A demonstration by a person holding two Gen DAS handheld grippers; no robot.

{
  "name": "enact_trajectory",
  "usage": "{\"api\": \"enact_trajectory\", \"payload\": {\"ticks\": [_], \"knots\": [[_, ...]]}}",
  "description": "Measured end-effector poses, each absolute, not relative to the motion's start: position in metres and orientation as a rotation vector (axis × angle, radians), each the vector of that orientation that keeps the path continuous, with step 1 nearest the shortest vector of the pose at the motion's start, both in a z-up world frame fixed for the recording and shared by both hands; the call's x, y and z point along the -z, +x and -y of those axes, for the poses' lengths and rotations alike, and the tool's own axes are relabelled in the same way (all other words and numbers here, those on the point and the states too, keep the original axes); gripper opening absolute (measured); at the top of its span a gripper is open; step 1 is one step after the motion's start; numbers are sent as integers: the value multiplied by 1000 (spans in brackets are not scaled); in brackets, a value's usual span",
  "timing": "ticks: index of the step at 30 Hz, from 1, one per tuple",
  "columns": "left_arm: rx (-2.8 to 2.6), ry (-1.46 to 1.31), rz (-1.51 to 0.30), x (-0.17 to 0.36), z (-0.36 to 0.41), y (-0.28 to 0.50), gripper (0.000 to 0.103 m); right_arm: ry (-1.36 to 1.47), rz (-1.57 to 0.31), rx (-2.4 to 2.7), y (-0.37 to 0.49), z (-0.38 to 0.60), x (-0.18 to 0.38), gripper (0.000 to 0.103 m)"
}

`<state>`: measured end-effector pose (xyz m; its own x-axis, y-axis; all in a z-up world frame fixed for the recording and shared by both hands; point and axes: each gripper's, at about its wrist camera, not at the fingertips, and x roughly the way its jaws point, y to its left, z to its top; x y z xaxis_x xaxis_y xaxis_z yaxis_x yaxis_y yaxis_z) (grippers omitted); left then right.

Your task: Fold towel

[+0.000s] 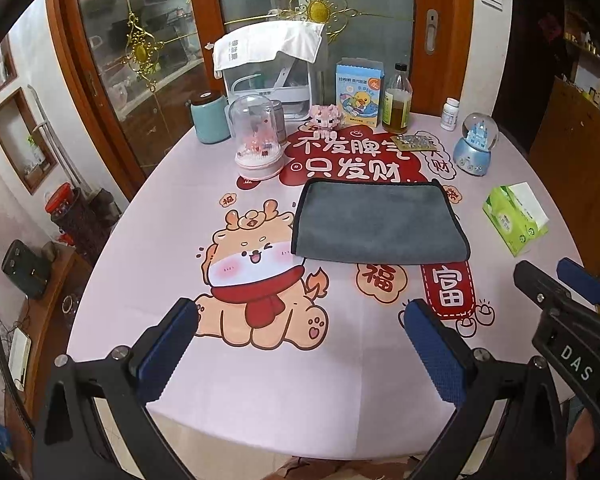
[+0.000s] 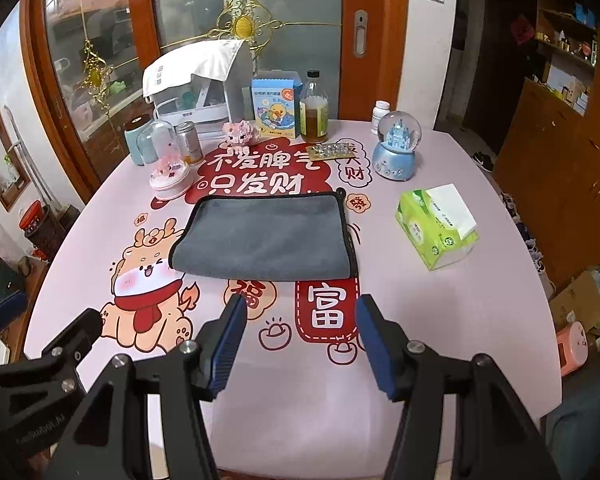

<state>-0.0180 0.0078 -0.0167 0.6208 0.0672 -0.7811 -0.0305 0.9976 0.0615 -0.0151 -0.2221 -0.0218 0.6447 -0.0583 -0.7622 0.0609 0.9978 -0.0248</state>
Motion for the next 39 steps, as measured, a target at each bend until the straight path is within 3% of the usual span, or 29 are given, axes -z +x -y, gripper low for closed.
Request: {"api": "enact_trajectory", "payload": {"ticks": [39], "knots": [[43,47,-918,19,-1,-32,102,14,-905,85,-36,222,28,57]]}}
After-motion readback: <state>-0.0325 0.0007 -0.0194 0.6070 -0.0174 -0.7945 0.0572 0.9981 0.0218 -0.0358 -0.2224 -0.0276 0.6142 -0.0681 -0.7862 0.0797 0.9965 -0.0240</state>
